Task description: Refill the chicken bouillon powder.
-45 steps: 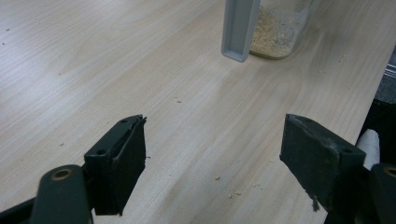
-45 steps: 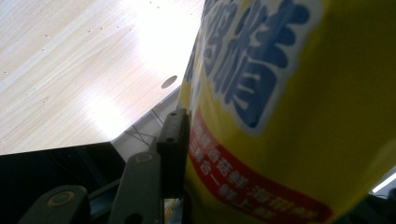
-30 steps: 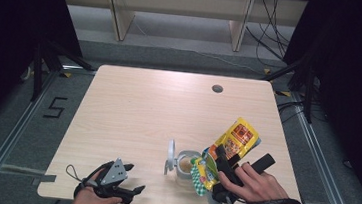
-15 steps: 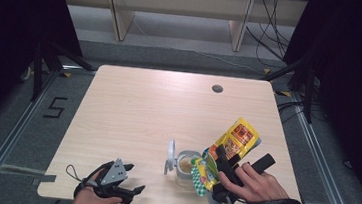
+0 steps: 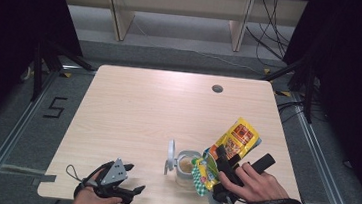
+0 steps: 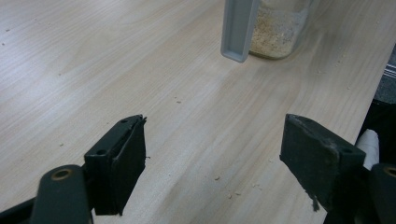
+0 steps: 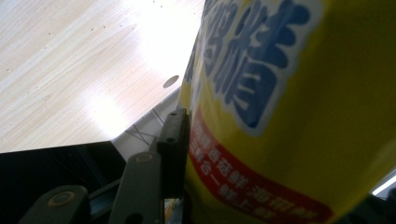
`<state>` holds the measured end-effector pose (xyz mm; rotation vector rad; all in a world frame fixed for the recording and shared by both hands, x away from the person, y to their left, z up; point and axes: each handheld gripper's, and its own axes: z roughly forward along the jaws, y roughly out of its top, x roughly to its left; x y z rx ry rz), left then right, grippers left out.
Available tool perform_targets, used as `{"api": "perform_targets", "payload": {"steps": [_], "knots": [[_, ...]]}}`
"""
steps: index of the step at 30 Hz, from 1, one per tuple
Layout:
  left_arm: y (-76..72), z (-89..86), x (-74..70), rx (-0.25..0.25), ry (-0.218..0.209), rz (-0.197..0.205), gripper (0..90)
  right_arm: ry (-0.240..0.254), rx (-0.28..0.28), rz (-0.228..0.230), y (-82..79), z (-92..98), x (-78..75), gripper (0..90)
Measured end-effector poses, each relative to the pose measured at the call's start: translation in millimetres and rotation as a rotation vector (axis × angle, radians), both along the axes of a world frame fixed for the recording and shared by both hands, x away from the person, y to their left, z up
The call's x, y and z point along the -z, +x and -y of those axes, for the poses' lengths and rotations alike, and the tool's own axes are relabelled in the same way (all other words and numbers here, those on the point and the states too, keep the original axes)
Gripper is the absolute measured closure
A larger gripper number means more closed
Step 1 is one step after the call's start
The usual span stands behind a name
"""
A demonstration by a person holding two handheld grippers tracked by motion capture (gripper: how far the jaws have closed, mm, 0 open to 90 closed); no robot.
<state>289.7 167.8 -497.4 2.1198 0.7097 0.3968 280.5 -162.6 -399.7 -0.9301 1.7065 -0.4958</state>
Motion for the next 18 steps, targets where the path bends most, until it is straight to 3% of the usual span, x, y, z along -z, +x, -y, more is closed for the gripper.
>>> {"api": "perform_targets", "payload": {"steps": [18], "knots": [[-0.1,-0.1,-0.2,0.000,0.001,0.001,21.7,0.004,0.001,-0.004,0.5,0.0,-1.1,60.5]]}}
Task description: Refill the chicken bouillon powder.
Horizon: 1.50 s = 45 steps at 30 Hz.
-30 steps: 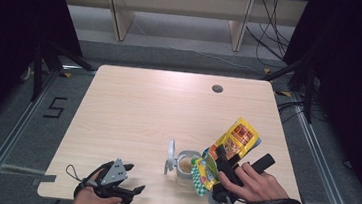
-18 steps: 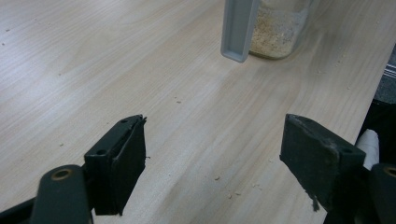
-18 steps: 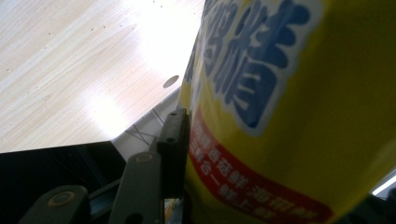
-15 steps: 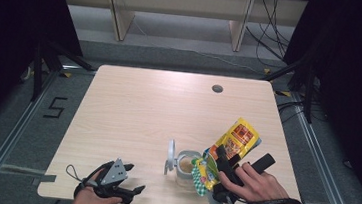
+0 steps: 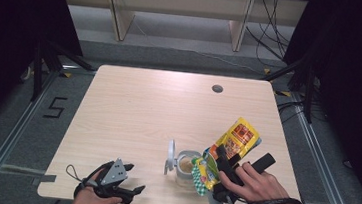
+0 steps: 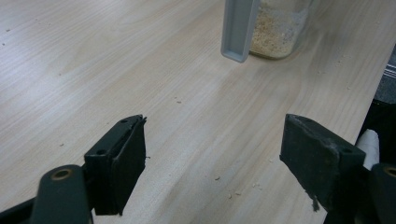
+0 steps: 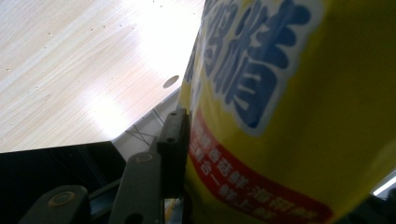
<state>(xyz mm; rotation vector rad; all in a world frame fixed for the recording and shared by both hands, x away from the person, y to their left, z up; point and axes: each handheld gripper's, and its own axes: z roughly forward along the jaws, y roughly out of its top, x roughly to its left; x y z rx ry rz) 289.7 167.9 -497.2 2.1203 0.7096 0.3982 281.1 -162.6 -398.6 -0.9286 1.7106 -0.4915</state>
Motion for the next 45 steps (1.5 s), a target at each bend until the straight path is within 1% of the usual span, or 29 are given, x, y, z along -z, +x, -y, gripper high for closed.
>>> {"api": "perform_targets", "payload": {"steps": [5,7,10,12,14,32,33,45], "knots": [[0.0,0.1,0.0,0.000,0.000,-0.001,21.7,0.006,0.000,-0.002,0.0,0.1,0.0,60.5],[0.2,0.0,0.1,0.000,0.003,0.000,21.7,0.005,-0.009,-0.003,0.5,-0.2,-0.6,60.6],[0.0,0.0,-0.1,0.000,0.001,0.000,21.7,0.015,0.003,0.000,-0.4,0.9,-0.9,60.6],[0.1,0.0,-0.1,0.000,0.000,0.000,21.7,0.007,0.000,0.001,-0.4,0.7,-1.4,60.6],[0.0,0.1,0.1,0.000,-0.001,0.000,21.7,0.012,0.007,0.001,-0.6,1.2,-1.3,60.6],[0.1,0.1,-0.1,-0.001,0.000,0.000,21.7,0.010,0.004,-0.004,-0.6,1.9,-1.8,60.6],[0.3,-0.1,-0.2,0.003,0.004,0.009,21.7,0.010,0.004,-0.003,-0.6,1.9,-1.6,60.6],[0.2,-0.1,-0.2,0.001,0.003,0.008,21.7,0.012,0.006,-0.003,-1.0,1.9,-1.7,60.7]]}}
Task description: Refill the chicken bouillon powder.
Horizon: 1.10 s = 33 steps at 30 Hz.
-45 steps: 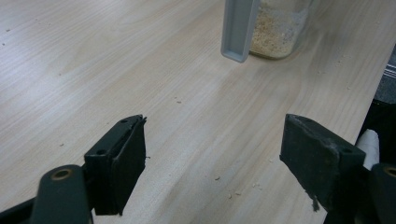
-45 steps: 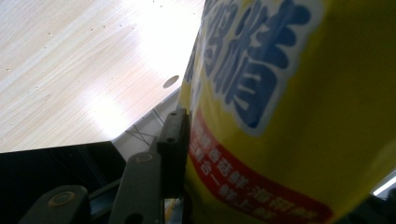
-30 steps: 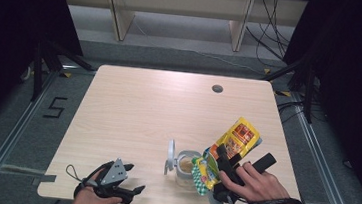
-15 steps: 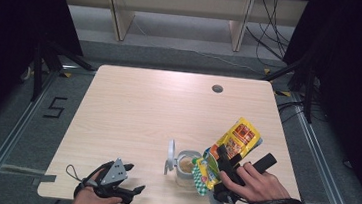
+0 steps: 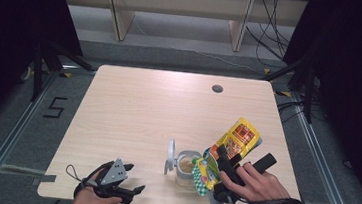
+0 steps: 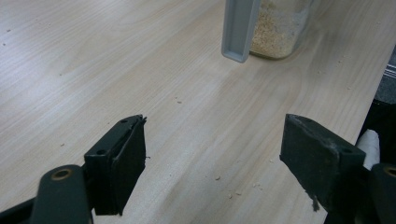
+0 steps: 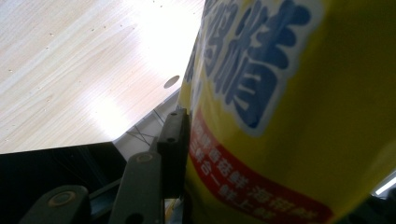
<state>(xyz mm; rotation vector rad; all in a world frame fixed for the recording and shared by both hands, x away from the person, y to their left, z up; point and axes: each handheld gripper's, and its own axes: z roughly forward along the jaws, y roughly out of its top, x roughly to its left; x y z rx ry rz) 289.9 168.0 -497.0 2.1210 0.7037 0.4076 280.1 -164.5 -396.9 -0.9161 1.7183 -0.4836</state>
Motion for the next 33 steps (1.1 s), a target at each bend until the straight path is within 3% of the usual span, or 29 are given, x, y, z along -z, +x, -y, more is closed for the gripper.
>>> {"api": "perform_targets", "payload": {"steps": [10,14,18,25,27,29,33], "knots": [[-0.2,0.1,0.1,-0.001,-0.003,-0.008,21.7,-0.008,-0.017,-0.004,0.5,-0.7,-0.6,60.7],[0.2,-0.2,-0.1,0.002,0.001,0.001,21.7,0.011,0.004,-0.001,-0.3,0.5,0.3,60.7],[-0.1,-0.1,-0.2,0.000,0.000,0.000,21.7,-0.005,-0.016,-0.005,0.6,-0.7,-0.2,60.7],[-0.1,0.0,-0.1,-0.001,-0.001,0.000,21.7,0.002,-0.009,-0.001,0.1,-0.2,-0.5,60.8],[0.0,-0.1,-0.2,0.000,0.000,0.001,21.7,0.017,0.015,0.000,-1.0,1.3,0.0,60.8],[1.1,-0.7,-0.5,0.012,0.007,0.010,21.7,-0.003,-0.010,-0.001,0.1,-0.2,-1.1,60.8],[0.3,-0.2,0.0,-0.002,-0.003,-0.005,21.7,0.009,-0.004,-0.005,-0.1,0.6,-0.7,60.8]]}}
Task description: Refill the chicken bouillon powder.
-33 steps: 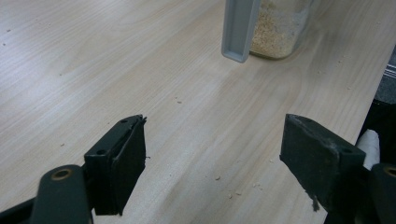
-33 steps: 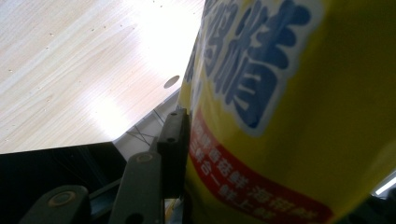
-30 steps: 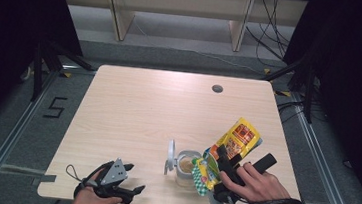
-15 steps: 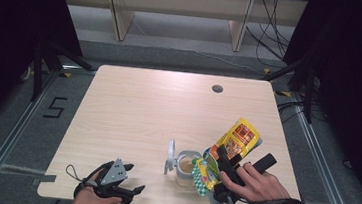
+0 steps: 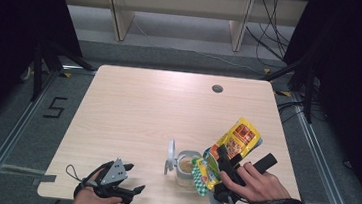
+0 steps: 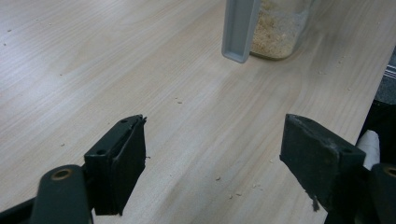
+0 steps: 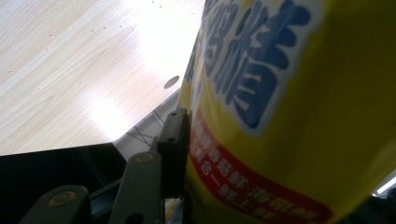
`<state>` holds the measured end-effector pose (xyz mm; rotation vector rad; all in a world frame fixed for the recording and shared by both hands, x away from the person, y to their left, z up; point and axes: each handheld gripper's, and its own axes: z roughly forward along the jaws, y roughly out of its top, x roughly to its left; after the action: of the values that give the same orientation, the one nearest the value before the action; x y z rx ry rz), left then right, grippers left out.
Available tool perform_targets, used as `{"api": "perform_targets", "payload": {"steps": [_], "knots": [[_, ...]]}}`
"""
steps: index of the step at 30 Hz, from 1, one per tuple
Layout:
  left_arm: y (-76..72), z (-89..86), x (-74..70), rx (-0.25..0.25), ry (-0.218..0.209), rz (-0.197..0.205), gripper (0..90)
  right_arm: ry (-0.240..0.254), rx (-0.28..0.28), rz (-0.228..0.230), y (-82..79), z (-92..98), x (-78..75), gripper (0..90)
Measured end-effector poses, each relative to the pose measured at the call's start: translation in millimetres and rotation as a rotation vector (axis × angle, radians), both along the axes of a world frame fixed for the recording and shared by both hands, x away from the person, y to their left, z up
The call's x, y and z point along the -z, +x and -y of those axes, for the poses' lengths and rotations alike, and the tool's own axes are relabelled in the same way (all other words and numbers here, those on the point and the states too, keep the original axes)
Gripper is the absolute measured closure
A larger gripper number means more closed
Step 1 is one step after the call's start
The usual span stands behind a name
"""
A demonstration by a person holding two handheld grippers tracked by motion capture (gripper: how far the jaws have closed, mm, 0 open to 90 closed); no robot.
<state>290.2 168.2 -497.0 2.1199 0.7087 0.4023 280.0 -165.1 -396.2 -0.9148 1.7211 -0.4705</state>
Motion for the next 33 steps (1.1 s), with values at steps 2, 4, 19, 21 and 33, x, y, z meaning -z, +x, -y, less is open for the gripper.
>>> {"api": "perform_targets", "payload": {"steps": [2,4,19,21,33], "knots": [[-0.2,0.2,0.3,-0.006,-0.005,-0.004,21.7,0.000,0.001,0.002,-0.1,0.2,-0.2,60.8],[0.1,0.4,1.1,-0.004,-0.016,0.000,21.7,0.002,0.003,-0.001,0.1,0.5,-0.5,60.8],[0.1,0.4,1.1,-0.004,-0.017,0.000,21.7,0.006,0.003,-0.007,0.3,0.5,-1.0,60.9],[0.3,0.3,1.0,-0.004,-0.017,0.001,21.7,0.008,0.005,-0.006,0.4,0.7,-1.3,60.9],[0.1,0.3,0.7,-0.004,-0.019,0.002,21.7,0.006,0.003,-0.012,0.9,1.3,-0.4,60.9]]}}
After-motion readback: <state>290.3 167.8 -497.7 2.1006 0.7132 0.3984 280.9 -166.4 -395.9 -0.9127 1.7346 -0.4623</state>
